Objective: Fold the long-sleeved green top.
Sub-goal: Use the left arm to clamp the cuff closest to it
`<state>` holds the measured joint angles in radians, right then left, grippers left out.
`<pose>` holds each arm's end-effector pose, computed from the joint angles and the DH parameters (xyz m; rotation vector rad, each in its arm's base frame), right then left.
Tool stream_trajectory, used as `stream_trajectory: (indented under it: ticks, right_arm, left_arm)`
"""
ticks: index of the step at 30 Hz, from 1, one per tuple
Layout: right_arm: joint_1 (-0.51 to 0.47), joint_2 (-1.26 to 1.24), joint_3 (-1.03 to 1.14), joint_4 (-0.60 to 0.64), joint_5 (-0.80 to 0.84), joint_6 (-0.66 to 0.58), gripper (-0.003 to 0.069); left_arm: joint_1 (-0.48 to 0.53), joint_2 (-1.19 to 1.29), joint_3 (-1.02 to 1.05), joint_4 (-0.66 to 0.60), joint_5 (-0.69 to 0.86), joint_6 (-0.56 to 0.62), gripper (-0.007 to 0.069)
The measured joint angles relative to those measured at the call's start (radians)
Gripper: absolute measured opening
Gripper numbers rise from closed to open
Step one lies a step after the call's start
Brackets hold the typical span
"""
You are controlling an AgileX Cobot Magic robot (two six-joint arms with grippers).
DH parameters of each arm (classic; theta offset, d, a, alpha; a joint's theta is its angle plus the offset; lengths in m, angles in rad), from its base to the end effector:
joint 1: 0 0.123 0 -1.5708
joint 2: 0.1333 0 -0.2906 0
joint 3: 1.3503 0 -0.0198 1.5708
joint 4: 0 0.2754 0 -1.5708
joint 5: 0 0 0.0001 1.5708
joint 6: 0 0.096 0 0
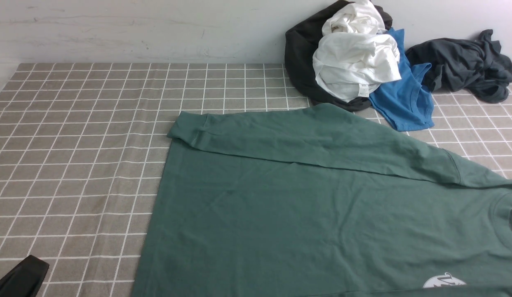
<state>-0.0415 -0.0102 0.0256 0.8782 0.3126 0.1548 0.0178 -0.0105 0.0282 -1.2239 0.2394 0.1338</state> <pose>0.0782 0.0196 0.1859 0.7288 1.6312 0.9126 0.0789 -0.0201 0.1962 -0.7116 1.5181 -0.9955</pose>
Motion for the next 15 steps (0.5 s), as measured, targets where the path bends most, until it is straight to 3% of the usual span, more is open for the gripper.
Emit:
stream_trajectory:
  ticks: [3,7,15]
  right_arm:
    - [0.000,0.000,0.000,-0.004,-0.002,-0.089,-0.0014]
    - [0.000,0.026,-0.079,-0.078,0.053,-0.267,-0.0014]
    - [0.028,0.448,-0.463,-0.422,0.226,-0.405,-0.0014]
  left_arm:
    - [0.000,0.000,-0.044,0.015,0.051,0.099,-0.0007]
    - [0.000,0.041,-0.209,0.137,0.200,0.250,-0.0007]
    - [-0.001,0.607,-0.650,0.739,0.700,0.238,-0.0007]
